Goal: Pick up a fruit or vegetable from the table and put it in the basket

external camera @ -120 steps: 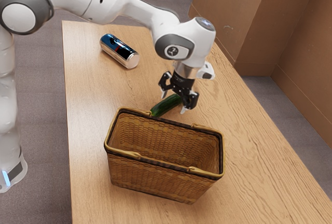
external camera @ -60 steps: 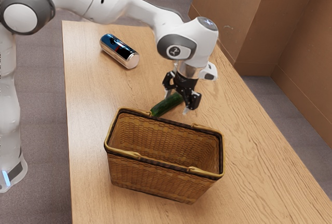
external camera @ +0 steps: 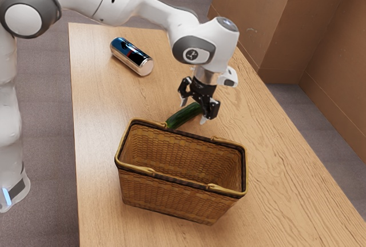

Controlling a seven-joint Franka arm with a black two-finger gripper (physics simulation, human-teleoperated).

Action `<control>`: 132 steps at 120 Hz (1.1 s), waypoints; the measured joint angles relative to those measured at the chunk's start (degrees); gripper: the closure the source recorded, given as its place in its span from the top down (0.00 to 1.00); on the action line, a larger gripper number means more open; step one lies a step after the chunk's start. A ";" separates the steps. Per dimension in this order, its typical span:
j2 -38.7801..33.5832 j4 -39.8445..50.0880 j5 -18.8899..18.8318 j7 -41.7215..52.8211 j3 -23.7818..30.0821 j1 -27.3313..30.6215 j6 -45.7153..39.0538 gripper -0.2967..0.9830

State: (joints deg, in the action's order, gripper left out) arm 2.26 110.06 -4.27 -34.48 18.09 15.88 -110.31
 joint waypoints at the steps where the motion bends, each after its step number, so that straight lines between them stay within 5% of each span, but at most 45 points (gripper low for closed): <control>1: -0.01 -0.01 0.00 0.03 -1.37 -1.46 0.00 0.77; 10: -0.08 0.01 0.02 0.27 -5.29 -6.10 0.01 0.77; 40: -0.14 0.17 -0.01 0.97 2.52 2.57 0.07 0.77; 132: 2.56 0.21 -3.77 3.11 0.71 5.08 -4.09 0.77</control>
State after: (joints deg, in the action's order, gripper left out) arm 4.82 110.27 -8.04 -31.37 18.80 20.95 -114.41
